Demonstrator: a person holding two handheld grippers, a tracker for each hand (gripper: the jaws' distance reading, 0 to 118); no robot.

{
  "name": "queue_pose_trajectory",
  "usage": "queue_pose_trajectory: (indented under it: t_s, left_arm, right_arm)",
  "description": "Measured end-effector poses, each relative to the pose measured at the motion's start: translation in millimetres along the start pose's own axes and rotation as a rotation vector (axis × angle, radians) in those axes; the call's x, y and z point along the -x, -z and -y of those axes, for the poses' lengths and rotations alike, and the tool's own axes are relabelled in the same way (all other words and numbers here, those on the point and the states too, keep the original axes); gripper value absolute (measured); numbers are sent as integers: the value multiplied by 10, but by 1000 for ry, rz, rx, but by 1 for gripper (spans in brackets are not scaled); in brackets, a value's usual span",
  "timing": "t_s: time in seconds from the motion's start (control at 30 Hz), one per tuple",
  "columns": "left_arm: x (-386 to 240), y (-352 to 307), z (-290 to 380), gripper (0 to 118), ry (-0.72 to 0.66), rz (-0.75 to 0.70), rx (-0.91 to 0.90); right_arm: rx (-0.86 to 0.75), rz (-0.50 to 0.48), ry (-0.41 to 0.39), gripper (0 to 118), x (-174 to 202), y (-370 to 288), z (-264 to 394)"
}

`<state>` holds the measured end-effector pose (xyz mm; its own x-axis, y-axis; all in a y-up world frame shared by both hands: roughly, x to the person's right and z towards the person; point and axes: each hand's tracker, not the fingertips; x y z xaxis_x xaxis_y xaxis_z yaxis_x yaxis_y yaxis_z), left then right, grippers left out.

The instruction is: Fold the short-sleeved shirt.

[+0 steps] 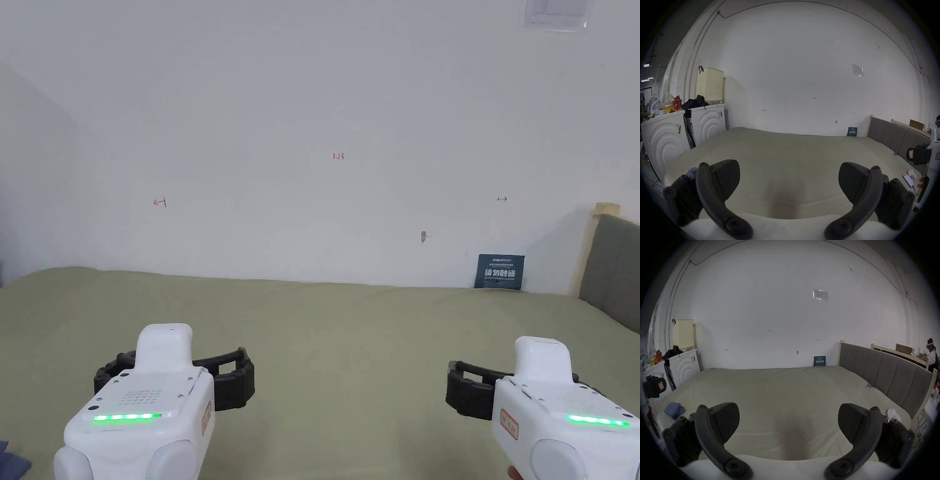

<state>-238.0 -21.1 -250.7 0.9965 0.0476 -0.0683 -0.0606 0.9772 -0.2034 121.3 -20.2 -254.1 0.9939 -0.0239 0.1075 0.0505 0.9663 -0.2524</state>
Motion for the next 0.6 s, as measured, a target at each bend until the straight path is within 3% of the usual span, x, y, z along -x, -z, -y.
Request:
queue_pose_trajectory:
  t_s: [0.13,0.27,0.4,0.6]
  left_arm:
    - [-1,31,-22,118,9,4,22]
    - [-17,51,-40,118,22,4,27]
    - [-33,47,-54,118,21,21,25]
    - [-75,45,-14,118,33,29,35]
  right_arm:
    - [12,-29,34,118,-23,-5,11]
    - [50,18,1,118,20,30,19]
    - [65,-25,34,118,-4,38,36]
    - [79,-3,4,118,25,40,26]
